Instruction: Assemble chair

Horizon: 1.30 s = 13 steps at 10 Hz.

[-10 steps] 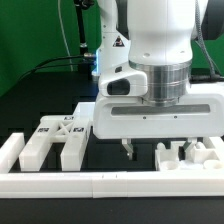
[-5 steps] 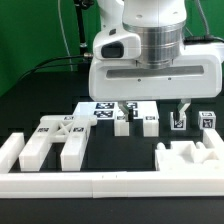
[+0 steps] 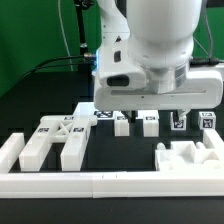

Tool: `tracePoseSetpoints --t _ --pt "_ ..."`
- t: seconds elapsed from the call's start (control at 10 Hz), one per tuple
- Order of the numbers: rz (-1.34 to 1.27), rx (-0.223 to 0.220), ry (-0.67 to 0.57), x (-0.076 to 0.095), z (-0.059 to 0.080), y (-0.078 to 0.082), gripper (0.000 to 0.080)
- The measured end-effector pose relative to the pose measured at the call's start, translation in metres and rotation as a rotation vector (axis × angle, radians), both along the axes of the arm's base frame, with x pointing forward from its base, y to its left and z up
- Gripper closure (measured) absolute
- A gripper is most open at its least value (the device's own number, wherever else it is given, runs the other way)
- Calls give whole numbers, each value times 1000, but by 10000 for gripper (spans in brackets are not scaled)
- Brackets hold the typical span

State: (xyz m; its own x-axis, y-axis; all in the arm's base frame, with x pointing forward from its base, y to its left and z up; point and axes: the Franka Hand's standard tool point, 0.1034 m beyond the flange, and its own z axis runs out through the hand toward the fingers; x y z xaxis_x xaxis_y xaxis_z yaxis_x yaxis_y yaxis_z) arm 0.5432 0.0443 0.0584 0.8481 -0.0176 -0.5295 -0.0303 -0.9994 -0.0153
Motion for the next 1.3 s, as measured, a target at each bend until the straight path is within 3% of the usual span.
tracePoseSetpoints --t 0.1,0.2,0.3,0.5,0.6,0.8,0.9,1.3 --pt "13 7 55 -15 -4 8 150" --pt "20 8 62 -17 -5 12 150" --pt "22 7 179 -29 -3 9 150" --pt "26 8 299 -28 -9 9 150" --pt "27 7 298 -28 -12 9 150" --pt "24 -5 346 -48 -30 12 150" --pt "29 -4 332 -50 -34 14 150" --pt "24 -6 336 -52 -37 11 150"
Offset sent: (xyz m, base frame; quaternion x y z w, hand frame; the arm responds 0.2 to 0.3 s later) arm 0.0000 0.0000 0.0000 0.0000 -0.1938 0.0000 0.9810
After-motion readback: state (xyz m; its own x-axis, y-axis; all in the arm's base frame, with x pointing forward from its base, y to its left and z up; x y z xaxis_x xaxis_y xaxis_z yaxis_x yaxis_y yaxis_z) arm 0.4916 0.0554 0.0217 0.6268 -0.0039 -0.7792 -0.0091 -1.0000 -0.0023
